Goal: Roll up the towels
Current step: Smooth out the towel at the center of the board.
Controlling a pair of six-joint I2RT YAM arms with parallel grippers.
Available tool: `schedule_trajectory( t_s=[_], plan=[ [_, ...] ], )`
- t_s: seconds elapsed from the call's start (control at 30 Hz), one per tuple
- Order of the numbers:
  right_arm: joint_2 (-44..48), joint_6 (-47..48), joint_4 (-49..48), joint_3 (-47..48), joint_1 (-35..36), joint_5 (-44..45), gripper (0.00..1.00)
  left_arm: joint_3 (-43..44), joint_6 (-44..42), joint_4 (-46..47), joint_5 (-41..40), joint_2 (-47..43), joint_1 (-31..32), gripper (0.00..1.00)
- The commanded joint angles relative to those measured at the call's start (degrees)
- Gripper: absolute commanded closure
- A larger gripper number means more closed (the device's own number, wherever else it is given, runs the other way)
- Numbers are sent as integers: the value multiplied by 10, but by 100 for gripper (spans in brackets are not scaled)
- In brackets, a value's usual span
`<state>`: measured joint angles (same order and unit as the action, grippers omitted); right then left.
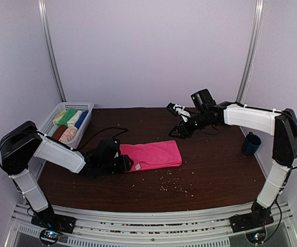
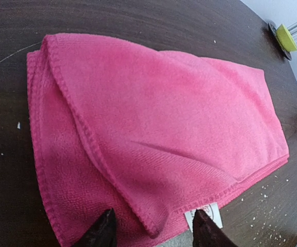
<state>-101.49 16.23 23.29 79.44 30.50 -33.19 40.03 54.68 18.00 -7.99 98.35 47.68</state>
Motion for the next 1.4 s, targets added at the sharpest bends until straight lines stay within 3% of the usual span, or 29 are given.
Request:
schedule_trajectory(
  t_s=[0.0, 0.37, 0.87, 1.37],
  plan=[
    [-3, 0, -11, -4, -2, 1, 52, 15, 2, 30, -8, 4, -1, 50],
    [-8, -2, -12, -5, -2, 1, 52, 17, 9, 49, 1, 26, -1, 61],
    [-20, -3, -11, -5, 0, 4, 52, 12, 11, 43, -4, 16, -1, 100],
    [-66, -1, -5, 0, -1, 41, 51, -37, 29, 5, -13, -81, 2, 100]
  ],
)
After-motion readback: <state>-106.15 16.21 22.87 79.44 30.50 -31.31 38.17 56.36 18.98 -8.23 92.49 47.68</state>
